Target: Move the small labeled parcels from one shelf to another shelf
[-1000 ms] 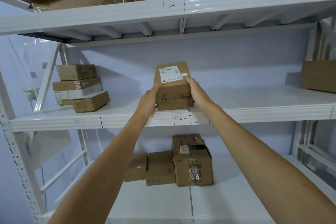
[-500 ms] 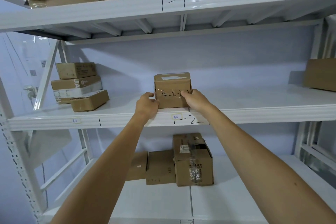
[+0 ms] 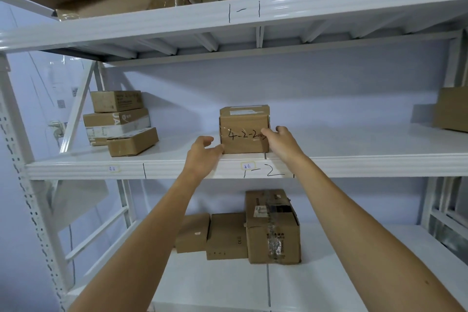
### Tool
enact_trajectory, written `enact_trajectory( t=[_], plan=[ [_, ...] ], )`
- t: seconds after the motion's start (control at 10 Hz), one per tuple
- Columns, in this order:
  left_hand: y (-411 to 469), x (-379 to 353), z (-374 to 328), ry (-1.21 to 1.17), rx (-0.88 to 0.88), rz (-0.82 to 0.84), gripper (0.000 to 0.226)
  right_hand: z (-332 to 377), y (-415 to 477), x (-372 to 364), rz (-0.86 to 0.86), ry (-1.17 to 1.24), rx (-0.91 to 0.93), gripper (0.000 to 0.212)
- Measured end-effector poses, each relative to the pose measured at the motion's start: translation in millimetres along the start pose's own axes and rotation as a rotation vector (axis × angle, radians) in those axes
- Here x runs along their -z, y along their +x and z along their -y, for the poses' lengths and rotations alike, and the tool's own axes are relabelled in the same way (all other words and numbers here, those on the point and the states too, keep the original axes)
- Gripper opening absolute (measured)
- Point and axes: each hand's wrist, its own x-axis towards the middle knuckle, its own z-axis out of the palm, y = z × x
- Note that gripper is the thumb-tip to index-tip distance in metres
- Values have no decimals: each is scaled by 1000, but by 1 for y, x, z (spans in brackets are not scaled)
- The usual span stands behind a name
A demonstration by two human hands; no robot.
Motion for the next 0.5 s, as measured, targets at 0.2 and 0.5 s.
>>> enact_trajectory(
  t=[0.2,0.5],
  plan=[
    [-22,5,3,-7,-47,-16,33,2,-21,7,14,48,55,50],
    [-73,32,-4,19,-55,8,50,11,-61,16,-5,-31,99,40]
  ],
)
